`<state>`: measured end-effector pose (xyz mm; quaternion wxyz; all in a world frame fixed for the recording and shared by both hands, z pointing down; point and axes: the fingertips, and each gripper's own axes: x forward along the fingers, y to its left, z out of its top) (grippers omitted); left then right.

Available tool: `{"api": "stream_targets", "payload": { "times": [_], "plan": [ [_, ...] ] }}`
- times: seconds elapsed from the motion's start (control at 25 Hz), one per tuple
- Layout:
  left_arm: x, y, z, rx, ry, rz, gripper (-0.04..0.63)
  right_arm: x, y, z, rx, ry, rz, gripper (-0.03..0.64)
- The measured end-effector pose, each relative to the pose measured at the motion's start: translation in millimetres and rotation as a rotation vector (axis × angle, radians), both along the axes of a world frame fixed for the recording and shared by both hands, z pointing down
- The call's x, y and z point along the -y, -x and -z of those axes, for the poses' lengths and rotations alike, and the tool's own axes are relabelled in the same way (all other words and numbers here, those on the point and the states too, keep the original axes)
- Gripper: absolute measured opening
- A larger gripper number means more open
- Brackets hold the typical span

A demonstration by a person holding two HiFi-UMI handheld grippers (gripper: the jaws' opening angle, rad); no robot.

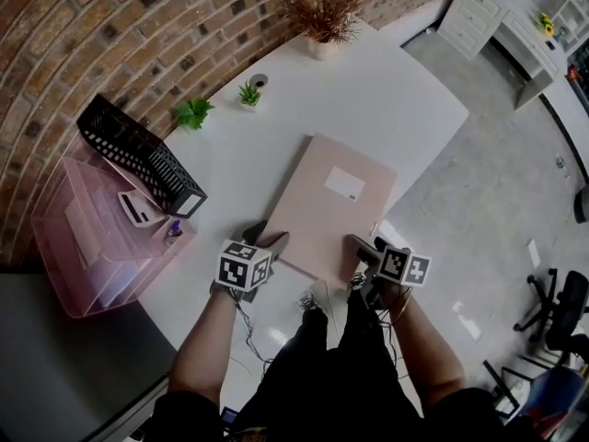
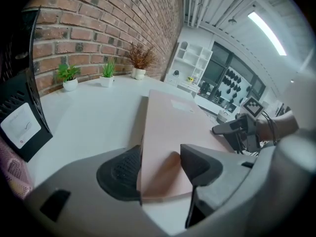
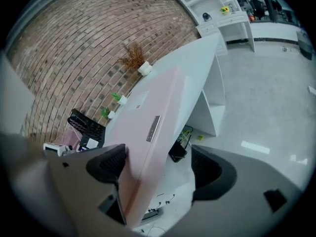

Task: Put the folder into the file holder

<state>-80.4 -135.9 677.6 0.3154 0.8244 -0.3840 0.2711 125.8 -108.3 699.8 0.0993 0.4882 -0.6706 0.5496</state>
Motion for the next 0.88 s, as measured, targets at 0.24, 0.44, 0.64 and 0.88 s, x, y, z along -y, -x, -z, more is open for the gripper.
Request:
{"api": "stream_targets", "payload": {
  "times": [0.24,0.44,0.64,0.88],
  "plan": [
    [-17.2,-23.0,-3.9,-0.055,0.049,-0.059,0.253,-2.1,7.8,-6.5,0.103,0.006,0.054,0.421],
    [-20.6,-28.4,-4.3,-0.051,0.044,-0.065,0.253,10.3,-7.7,-6.1,0.119,-0.004,0.025,0.410],
    [-25.7,-32.3,-4.2,-0.029,0.039,-0.110,0.253,36.8,-33.7,-0.1,0.181,-0.013,-0.026,0.392],
    [-28.1,-45.3,-4.4,-0.012,0.031,-0.180,0.253,50.5,-46.0,0.4,0.189,-0.004,-0.020,0.382]
  ]
}}
